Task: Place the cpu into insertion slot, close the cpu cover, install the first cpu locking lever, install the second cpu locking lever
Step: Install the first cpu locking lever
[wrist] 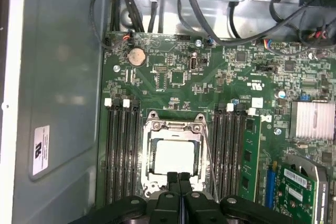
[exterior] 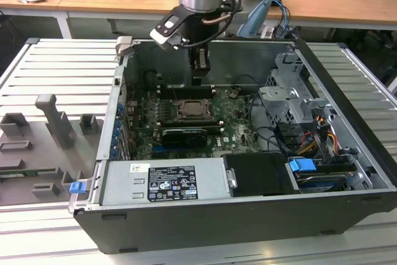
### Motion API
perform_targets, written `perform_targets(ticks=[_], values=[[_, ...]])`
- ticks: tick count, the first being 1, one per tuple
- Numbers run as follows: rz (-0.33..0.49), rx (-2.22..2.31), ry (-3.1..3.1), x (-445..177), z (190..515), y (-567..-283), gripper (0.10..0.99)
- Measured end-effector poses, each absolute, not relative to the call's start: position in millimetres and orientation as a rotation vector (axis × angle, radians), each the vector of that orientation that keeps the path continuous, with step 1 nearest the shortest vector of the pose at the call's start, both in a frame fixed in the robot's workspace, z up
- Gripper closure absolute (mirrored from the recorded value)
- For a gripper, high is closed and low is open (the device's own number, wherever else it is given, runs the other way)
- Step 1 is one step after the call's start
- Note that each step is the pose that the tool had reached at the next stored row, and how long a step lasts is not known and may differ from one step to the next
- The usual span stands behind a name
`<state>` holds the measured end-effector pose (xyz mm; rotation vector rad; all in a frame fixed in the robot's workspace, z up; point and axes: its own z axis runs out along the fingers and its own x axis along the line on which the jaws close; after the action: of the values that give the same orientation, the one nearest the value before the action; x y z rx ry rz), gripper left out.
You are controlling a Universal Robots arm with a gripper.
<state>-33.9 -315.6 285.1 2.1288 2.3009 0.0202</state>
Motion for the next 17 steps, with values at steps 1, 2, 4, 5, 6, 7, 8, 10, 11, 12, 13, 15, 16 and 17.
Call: perform_targets(ticks=[1, 2, 4, 5, 6, 7, 8, 10, 11, 12, 13, 15, 16, 17], values=[[0.020, 2.104, 2.324, -33.9, 285.1, -315.5, 0.980], [0.020, 2.087, 2.339, -33.9, 285.1, -315.5, 0.980], [0.020, 2.054, 2.369, -33.9, 285.1, -315.6, 0.980], [0.020, 2.034, 2.386, -33.9, 285.1, -315.5, 0.980], [0.020, 2.019, 2.399, -33.9, 285.0, -315.6, 0.980], [0.021, 1.995, 2.419, -33.9, 284.8, -315.6, 0.980], [0.021, 1.971, 2.438, -33.9, 284.4, -315.6, 0.980], [0.020, 1.915, 2.483, -33.9, 284.0, -315.6, 0.980], [0.021, 1.894, 2.499, -33.9, 283.5, -315.6, 0.980], [0.021, 1.868, 2.519, -33.9, 283.2, -315.6, 0.980], [0.021, 1.851, 2.531, -34.0, 282.8, -315.6, 0.980], [0.021, 1.818, 2.555, -34.8, 281.9, -315.6, 0.980], [0.020, 1.808, 2.563, -34.8, 281.8, -315.6, 0.980], [0.020, 1.792, 2.574, -34.8, 281.7, -315.6, 0.980]])
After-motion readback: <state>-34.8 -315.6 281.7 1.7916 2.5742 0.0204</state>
